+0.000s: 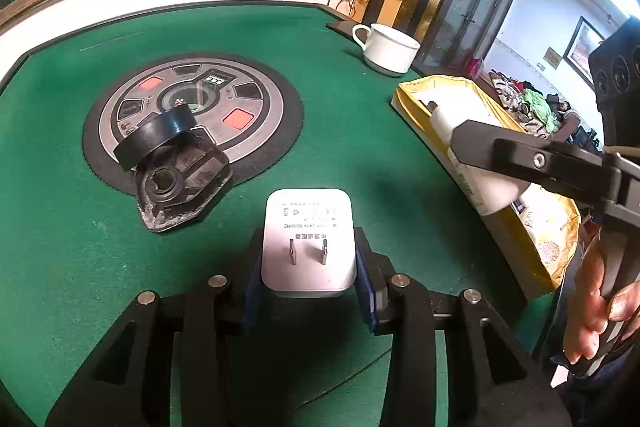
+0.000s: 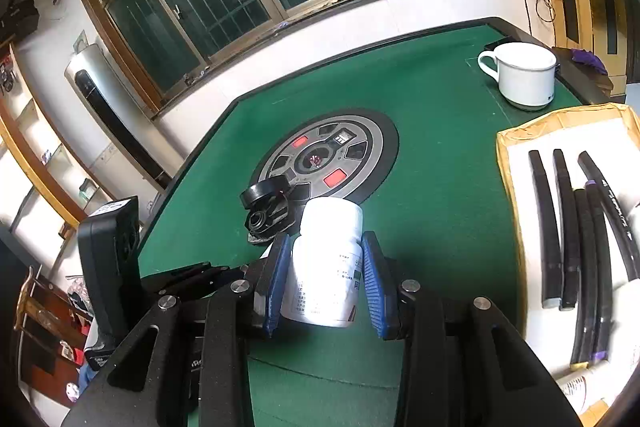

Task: Organize rigid objects
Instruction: 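Carry the plug and bottle over the tray and lower them with both grippers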

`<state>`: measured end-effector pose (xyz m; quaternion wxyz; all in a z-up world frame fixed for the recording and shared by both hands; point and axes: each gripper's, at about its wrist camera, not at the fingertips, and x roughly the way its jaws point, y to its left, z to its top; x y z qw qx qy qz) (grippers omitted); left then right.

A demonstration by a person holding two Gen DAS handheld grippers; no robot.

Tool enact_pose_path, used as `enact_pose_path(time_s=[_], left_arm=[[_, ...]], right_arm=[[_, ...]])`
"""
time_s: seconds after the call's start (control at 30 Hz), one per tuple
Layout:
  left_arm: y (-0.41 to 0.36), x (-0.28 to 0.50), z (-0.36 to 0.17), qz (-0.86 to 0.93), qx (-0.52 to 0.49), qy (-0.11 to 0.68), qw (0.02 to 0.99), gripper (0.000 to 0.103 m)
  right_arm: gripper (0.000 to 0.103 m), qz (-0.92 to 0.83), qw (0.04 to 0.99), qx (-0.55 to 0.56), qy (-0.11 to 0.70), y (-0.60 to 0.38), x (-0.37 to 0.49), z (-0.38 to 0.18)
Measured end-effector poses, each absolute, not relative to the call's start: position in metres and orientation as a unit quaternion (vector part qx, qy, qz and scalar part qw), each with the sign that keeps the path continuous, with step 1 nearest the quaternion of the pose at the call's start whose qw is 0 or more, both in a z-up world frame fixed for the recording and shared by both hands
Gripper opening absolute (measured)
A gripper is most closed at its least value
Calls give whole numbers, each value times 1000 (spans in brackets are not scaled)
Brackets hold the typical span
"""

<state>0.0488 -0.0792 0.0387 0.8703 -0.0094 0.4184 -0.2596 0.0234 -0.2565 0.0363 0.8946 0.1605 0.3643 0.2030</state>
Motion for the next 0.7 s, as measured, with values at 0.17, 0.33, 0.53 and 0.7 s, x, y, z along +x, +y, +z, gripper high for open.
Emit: enact_pose_path(time_s=[0.17,0.33,0.53,0.7], left_arm=[[-87,44,45,-272,-12,412,870,37],[-100,37,56,-292,-23,402,868,37],[-126,33,65,-319,-27,396,860,37],[-165,27,74,-352,-14,390,851,37]], right_arm=[[32,200,896,166,361,-268,17,35],[32,192,897,178,356,-287,9,37],[32,173,900,198,347,-321,-3,38],[32,143,905,221,334,-367,-16,40]])
